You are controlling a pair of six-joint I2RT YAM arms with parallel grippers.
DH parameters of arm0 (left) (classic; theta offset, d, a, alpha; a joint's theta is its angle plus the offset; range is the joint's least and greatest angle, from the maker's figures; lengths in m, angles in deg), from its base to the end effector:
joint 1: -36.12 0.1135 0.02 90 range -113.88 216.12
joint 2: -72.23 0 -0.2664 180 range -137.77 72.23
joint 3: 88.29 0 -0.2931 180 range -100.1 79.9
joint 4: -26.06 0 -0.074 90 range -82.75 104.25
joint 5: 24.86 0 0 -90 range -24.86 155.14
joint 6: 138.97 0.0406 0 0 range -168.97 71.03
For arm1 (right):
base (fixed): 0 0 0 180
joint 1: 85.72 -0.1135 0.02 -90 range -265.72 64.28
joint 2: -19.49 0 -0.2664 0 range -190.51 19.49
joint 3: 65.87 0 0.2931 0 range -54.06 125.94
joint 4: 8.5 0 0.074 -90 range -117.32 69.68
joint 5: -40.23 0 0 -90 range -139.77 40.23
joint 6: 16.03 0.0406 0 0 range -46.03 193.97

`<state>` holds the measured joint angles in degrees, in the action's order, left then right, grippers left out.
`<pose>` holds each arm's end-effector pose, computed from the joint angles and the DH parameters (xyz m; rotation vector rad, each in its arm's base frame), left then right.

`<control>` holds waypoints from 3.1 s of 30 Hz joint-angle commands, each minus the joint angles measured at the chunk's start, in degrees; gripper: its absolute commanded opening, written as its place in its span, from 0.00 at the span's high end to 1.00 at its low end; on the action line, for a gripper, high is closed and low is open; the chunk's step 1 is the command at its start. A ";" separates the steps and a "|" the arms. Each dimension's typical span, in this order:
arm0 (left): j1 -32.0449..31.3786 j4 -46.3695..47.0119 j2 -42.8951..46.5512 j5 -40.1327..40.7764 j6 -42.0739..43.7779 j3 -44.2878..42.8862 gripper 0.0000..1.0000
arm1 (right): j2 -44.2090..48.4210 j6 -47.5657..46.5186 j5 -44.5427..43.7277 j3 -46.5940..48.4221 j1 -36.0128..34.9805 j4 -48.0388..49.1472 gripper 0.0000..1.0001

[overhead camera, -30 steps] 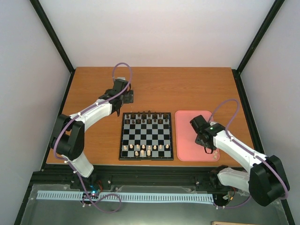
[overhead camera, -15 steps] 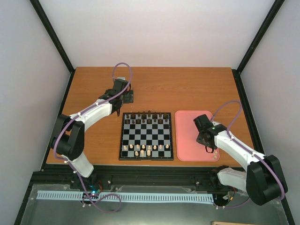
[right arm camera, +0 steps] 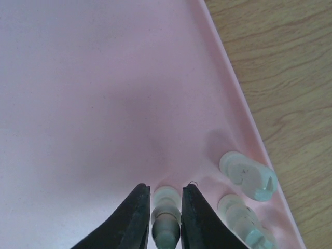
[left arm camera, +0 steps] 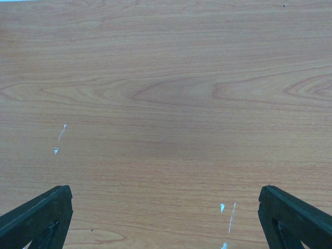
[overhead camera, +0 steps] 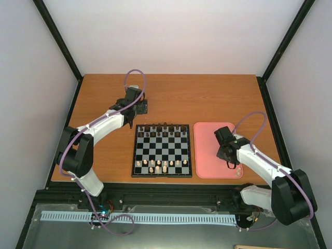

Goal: Set up the chess pieces on the board
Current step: Pick up the chess piece from the storage box, then place the chess piece on the chessboard.

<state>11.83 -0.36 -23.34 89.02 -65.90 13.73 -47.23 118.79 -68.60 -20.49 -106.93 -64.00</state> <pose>0.3761 -0.1517 0.2129 -0.0571 2.2608 0.1094 0.2036 0.0650 0.1421 0.6173 2.6950 -0.2106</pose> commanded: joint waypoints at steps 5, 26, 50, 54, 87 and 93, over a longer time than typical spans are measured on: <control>-0.40 0.81 -0.14 0.96 0.23 -1.51 0.00 | -1.31 0.00 -0.34 -0.86 0.49 2.07 0.90; -0.40 0.11 -0.92 3.13 0.76 -2.12 0.00 | -8.76 -10.28 8.67 25.19 -26.11 -7.50 0.97; -0.40 0.11 -0.17 3.86 0.84 -1.60 0.00 | -28.43 -4.24 -0.29 33.87 -51.90 -6.37 0.97; -0.40 0.33 -0.11 4.10 0.93 -1.49 0.00 | -26.60 -3.04 -4.17 32.44 -51.91 -5.23 0.97; -0.40 0.02 -2.12 4.29 1.13 -2.47 0.00 | -22.81 -2.37 1.26 21.67 -51.04 9.06 0.97; -0.40 0.02 -2.10 4.36 1.10 -2.29 0.00 | -23.18 -2.10 0.71 21.19 -51.00 9.30 0.97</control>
<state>11.83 -0.41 -24.93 92.87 -65.51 13.71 -70.97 115.49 -66.85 1.32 -158.07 -56.26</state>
